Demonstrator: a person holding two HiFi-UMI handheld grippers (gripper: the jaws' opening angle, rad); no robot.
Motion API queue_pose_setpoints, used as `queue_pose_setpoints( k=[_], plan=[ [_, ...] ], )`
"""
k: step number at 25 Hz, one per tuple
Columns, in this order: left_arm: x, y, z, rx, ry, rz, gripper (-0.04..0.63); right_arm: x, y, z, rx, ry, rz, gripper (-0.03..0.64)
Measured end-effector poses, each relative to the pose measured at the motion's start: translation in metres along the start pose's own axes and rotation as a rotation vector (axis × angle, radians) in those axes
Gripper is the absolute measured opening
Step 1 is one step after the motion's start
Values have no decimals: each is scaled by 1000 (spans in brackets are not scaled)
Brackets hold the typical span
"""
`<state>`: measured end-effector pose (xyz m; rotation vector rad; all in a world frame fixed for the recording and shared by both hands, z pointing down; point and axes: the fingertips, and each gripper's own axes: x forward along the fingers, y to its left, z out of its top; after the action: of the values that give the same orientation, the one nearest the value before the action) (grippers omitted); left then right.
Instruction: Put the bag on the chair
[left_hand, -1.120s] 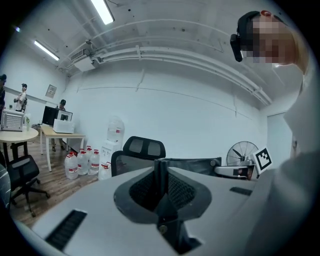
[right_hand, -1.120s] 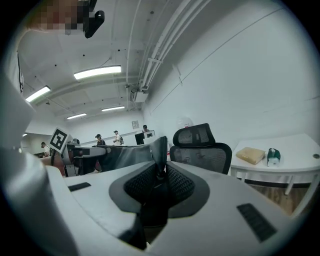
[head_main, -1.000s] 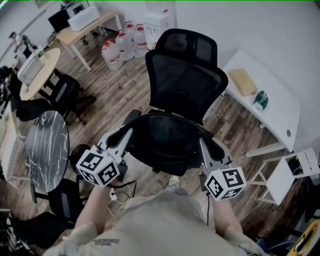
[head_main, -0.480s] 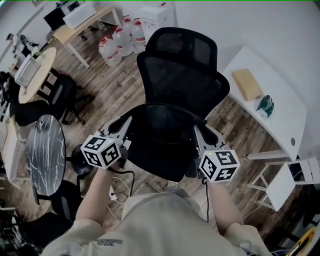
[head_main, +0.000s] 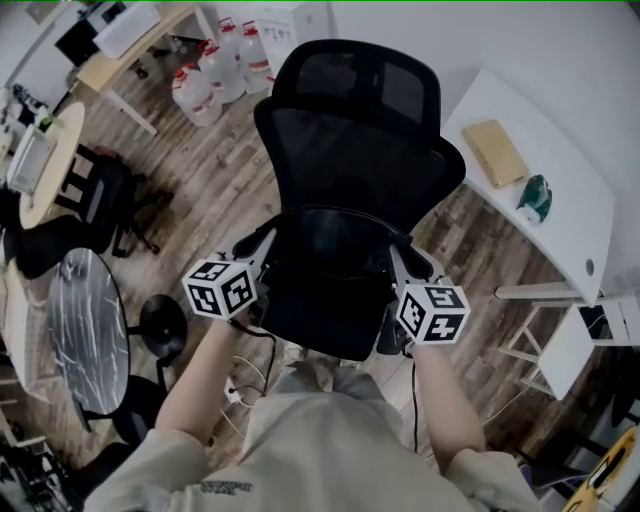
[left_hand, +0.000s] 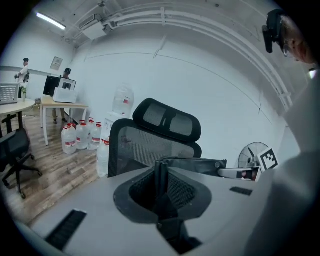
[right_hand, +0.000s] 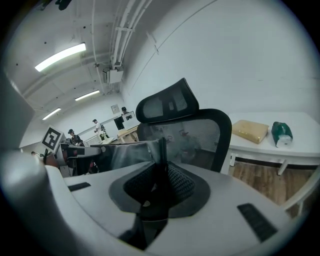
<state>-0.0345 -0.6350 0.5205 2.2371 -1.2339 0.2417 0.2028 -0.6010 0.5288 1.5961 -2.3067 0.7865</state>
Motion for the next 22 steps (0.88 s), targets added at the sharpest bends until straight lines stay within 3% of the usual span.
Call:
queue_pose_setpoints(
  k=[7,13,22],
  plan=[
    [49,38,-27,37,85,-72,54,45,-21,-43,58,51,-90,84],
    [84,72,-67,84,179,-115,54,76,-32,-89,132,116,-162,87],
    [128,121,-140,143,314,-145,54,120,-44,-170,152,219,-235,87]
  ],
)
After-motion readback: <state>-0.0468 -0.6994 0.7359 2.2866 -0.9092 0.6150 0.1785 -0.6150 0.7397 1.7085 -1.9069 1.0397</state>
